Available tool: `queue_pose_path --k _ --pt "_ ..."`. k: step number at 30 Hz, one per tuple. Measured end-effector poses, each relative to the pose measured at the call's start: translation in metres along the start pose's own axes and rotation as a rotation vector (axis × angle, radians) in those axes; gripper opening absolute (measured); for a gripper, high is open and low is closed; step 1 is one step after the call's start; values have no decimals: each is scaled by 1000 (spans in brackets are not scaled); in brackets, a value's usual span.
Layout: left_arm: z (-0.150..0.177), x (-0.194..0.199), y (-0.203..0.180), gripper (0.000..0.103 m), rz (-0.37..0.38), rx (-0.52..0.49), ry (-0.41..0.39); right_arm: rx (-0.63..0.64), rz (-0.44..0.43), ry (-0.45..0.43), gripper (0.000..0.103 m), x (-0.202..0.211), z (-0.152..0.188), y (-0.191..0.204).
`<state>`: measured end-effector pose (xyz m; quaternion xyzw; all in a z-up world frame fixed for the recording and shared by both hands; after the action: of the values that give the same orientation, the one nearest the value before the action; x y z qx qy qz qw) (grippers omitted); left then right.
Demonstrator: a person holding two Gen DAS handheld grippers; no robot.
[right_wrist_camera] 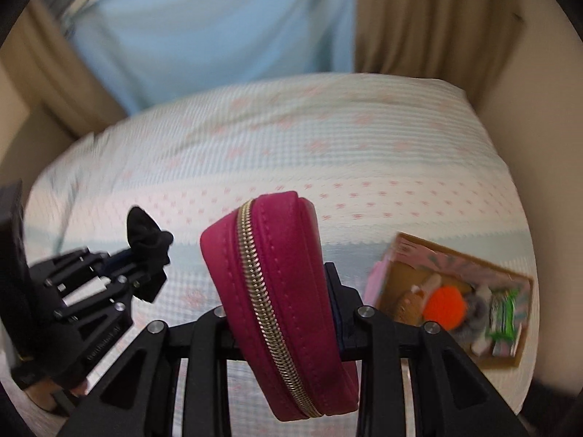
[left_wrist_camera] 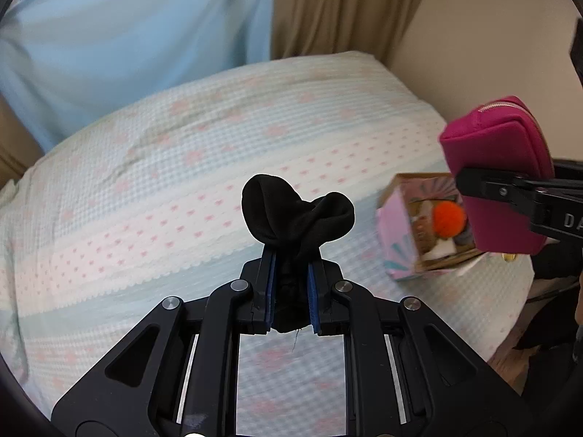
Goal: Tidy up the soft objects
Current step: 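Carry the black sock and magenta pouch with both grippers over the box, then open both grippers to drop the sock and pouch into the box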
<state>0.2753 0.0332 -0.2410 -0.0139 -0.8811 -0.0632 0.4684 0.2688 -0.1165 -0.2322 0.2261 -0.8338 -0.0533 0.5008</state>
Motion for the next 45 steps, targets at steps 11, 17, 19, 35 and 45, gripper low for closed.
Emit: queue_pose_path --k 11,17,19,35,45 --pt "-18 21 -122 12 40 -22 6 -82 14 -69 28 89 36 -96" --pt "-30 0 -197 12 60 -51 39 -88 36 -65 28 108 48 -163" --pt "-34 -13 -220 12 62 -55 59 -98 40 -53 28 107 52 -185" --pt "-19 -140 -297 12 -2 23 272 -174 -27 168 28 9 53 -311" --pt "10 -173 -305 12 -30 6 364 -21 -100 294 28 -53 31 -301"
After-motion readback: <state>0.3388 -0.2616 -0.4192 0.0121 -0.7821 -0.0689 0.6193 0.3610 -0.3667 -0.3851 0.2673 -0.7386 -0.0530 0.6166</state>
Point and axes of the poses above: each gripper's, at about its wrist camera, not at the fingertips, and x roughly against the way its jaws point, y to its left, z to its underside, the point moved 2 cm from there along -x, roughly the way its jaws point, and after that the axes turned 10 degrees about -z, right-handed, at the moved point
